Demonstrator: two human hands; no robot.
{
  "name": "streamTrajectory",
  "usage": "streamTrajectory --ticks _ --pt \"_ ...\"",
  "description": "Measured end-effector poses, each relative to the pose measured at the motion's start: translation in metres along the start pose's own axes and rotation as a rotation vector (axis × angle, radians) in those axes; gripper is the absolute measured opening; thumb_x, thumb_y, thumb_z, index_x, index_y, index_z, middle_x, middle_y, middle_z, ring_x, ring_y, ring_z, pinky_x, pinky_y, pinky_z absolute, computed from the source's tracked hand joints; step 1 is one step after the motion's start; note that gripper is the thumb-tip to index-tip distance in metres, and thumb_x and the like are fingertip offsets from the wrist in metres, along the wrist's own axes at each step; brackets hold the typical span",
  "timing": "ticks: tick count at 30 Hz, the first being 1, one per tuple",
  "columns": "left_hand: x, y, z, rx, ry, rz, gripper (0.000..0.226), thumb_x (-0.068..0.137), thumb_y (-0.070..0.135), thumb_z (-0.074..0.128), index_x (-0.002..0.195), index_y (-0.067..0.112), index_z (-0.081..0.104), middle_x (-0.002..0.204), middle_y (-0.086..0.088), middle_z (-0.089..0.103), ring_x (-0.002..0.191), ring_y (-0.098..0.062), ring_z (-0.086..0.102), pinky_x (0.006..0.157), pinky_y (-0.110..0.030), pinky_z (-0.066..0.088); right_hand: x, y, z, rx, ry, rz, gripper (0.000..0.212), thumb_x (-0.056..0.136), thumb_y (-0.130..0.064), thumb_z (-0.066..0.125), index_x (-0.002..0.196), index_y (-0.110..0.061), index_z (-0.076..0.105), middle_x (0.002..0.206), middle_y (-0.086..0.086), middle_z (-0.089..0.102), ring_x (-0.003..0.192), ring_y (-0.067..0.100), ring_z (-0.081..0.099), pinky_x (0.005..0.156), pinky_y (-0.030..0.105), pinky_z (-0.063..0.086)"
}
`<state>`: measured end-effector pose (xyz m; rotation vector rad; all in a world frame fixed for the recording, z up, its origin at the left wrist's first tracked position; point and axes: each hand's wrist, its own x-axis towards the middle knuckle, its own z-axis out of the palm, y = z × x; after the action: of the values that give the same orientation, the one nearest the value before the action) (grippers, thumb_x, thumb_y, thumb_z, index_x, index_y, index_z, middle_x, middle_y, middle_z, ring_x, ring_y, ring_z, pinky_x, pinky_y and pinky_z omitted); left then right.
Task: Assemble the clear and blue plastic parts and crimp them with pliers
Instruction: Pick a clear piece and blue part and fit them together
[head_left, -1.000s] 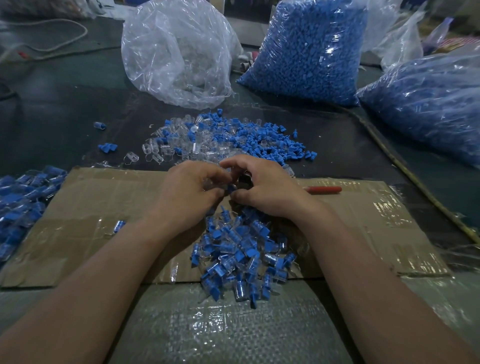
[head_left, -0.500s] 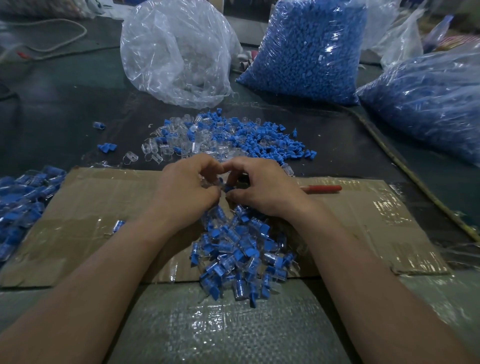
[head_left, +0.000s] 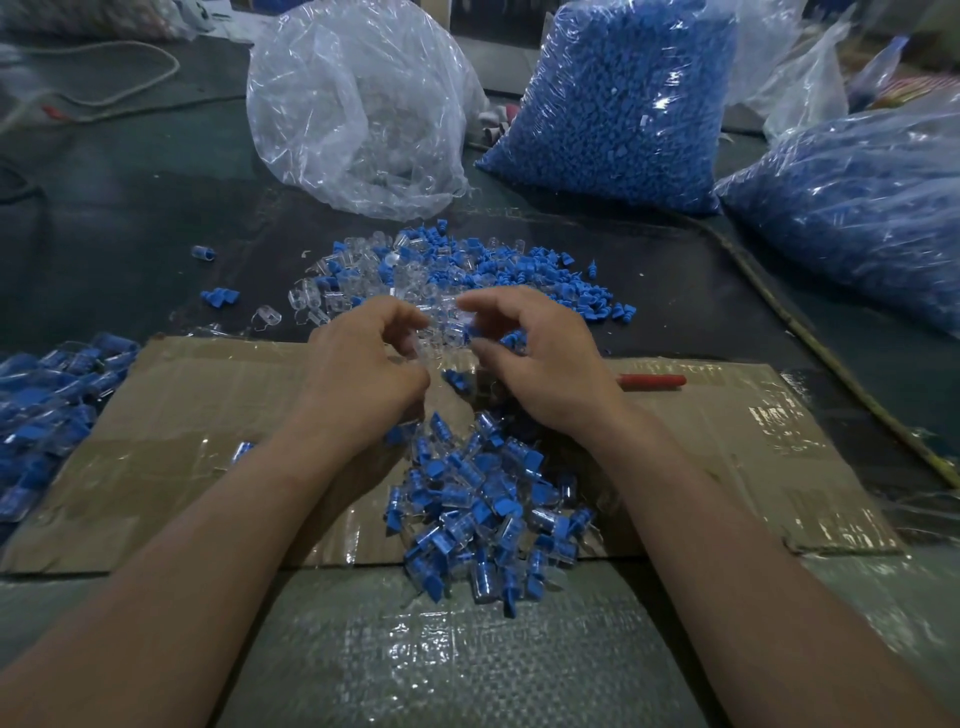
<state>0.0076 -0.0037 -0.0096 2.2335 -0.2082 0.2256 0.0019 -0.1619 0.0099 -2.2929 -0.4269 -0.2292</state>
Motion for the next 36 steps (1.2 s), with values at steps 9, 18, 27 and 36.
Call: streamTrajectory --ticks 9,18,27,36 --pt "-0.004 0.004 -0.006 -0.158 0.078 0.045 0.033 0.072 0.012 0.076 0.075 0.039 0.057 0.077 0.016 0.061 0.07 -0.004 0.062 0.07 -0.027 0.056 -0.005 -0.001 -0.012 0.258 0.181 0.064 0.024 0.08 -0.002 0.067 0.082 -0.025 0.062 0.082 -0.014 0.06 0.074 -0.005 0.058 0.073 0.008 0.045" --pt "-0.009 0.008 -0.004 -0.285 0.015 0.164 0.031 0.074 0.003 0.073 0.082 0.031 0.063 0.078 0.01 0.066 0.07 -0.002 0.064 0.069 -0.015 0.054 -0.012 -0.014 -0.001 0.407 0.175 0.013 0.03 0.074 0.002 0.072 0.071 -0.027 0.064 0.065 -0.013 0.064 0.063 0.003 0.062 0.062 0.017 0.052" --pt "-0.01 0.006 -0.001 -0.225 0.108 0.26 0.03 0.073 0.004 0.074 0.083 0.029 0.061 0.075 0.012 0.063 0.069 -0.002 0.061 0.065 -0.015 0.052 -0.016 -0.021 0.002 0.443 0.188 0.032 0.021 0.076 -0.004 0.072 0.071 -0.021 0.062 0.066 -0.003 0.065 0.058 0.011 0.064 0.058 0.025 0.056" --pt "-0.009 0.006 -0.001 -0.145 0.136 0.378 0.017 0.073 0.002 0.074 0.085 0.013 0.068 0.077 0.001 0.062 0.07 -0.006 0.059 0.065 -0.015 0.05 -0.018 -0.021 0.001 0.338 0.143 0.014 0.022 0.075 -0.005 0.073 0.071 -0.023 0.061 0.066 -0.007 0.063 0.059 0.007 0.063 0.058 0.02 0.054"
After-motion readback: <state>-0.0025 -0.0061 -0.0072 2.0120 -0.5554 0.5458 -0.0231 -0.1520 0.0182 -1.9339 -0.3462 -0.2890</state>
